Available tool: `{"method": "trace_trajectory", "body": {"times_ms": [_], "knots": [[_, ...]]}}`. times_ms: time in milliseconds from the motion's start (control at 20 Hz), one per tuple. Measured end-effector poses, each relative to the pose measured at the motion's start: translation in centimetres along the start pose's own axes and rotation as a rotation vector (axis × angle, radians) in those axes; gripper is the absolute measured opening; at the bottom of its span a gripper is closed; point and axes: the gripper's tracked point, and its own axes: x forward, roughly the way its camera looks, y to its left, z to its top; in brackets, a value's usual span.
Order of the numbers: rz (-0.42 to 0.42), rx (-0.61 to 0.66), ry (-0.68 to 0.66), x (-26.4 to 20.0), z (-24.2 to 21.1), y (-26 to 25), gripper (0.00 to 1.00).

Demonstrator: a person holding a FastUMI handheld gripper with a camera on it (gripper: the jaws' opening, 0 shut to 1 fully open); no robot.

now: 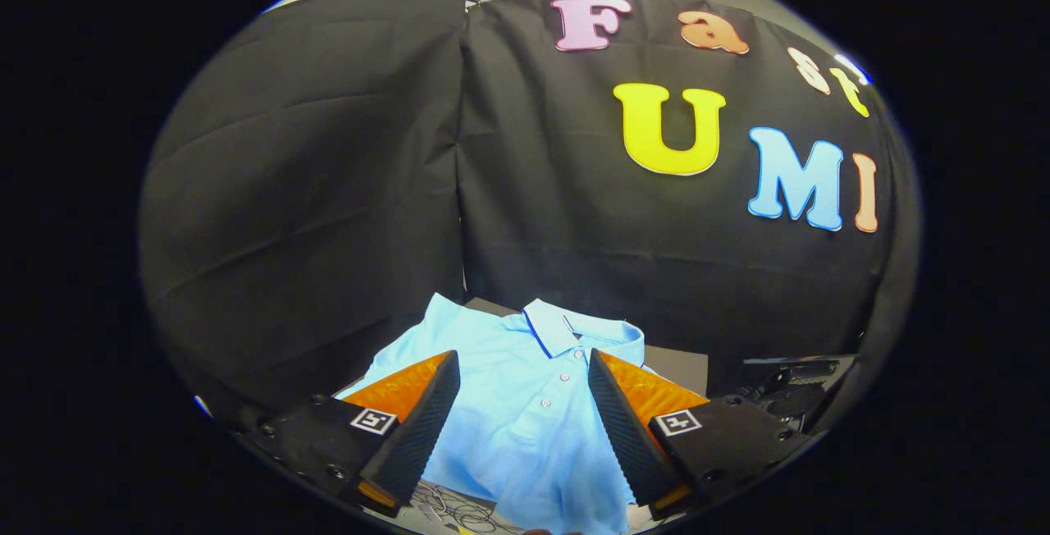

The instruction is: Put the clothes into the washing machine and then close the washing machine lid.

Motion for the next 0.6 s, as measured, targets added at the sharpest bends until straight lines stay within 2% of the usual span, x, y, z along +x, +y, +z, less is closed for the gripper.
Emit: {"method": "trace_trajectory", "body": {"times_ms": [300,600], "knots": [[0.001,0.072,0.134,3.9,-4.1,-0.1,0.98],[-0.011,0.046,0.198,5.0,-6.1,0.0,0.98]]}}
